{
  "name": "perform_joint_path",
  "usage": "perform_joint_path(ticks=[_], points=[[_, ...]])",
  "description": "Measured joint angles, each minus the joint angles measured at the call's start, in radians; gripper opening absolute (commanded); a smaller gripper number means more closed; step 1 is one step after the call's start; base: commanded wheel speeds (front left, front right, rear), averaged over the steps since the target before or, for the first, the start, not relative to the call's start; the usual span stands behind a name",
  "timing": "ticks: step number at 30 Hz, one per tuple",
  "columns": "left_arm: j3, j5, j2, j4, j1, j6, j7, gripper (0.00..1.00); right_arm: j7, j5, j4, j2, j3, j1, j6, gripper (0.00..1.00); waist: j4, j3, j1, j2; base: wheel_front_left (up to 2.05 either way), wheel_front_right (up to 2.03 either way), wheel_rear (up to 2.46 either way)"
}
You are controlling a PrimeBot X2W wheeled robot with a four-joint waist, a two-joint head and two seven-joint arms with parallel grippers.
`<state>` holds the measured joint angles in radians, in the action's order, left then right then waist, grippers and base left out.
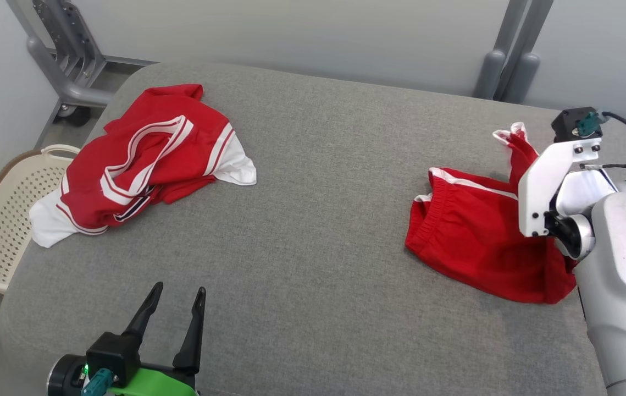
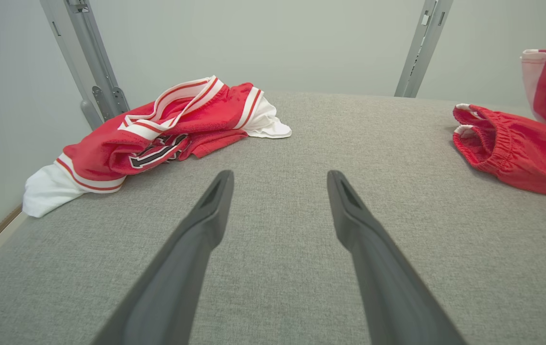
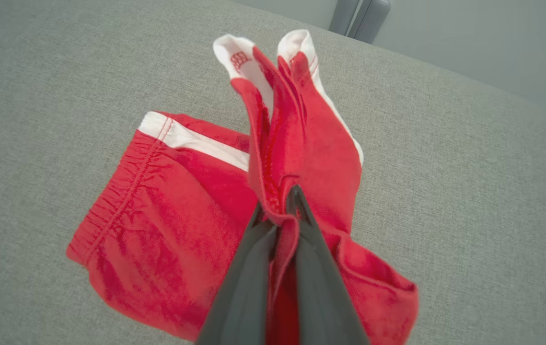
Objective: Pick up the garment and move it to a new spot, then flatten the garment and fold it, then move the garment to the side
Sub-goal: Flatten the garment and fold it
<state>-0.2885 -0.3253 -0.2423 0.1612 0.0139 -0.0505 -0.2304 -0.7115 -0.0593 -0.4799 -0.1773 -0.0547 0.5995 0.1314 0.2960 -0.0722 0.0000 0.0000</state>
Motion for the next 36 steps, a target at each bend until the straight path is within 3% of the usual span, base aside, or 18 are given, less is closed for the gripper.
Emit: perform_joint_path(ticks=[19,20,21,22,30,36], points=[[-0.014,-0.014,0.004,0.023,0.001,0.007,-0.01,1.0,0.091,-0.034,-0.264,0.074,0.062,0.081,0.0,0.0,0.093,-0.01,0.0,0.0,0.0,0.0,0.0],[-0.015,-0.014,0.004,0.025,0.001,0.007,-0.01,1.0,0.098,-0.034,-0.275,0.077,0.062,0.083,0.0,0.05,0.095,-0.01,0.0,0.0,0.0,0.0,0.0],[-0.016,-0.014,0.004,0.025,0.001,0.008,-0.012,1.0,0.101,-0.035,-0.285,0.081,0.064,0.085,0.0,0.61,0.096,-0.01,0.0,0.0,0.0,0.0,0.0],[-0.017,-0.014,0.005,0.026,0.001,0.008,-0.013,1.0,0.103,-0.042,-0.295,0.087,0.063,0.086,0.0,1.0,0.096,-0.009,0.0,0.0,0.0,0.0,0.0],[-0.011,-0.021,0.003,0.029,0.001,0.017,-0.017,1.0,0.187,-0.175,-0.258,0.109,0.061,0.136,0.0,1.0,0.079,0.005,0.0,0.0,0.0,0.0,0.0],[-0.011,-0.025,-0.005,0.024,0.013,0.025,-0.017,1.0,0.226,-0.159,-0.235,0.041,0.062,0.114,0.0,1.0,0.052,0.029,0.0,0.0,0.0,0.0,0.0]])
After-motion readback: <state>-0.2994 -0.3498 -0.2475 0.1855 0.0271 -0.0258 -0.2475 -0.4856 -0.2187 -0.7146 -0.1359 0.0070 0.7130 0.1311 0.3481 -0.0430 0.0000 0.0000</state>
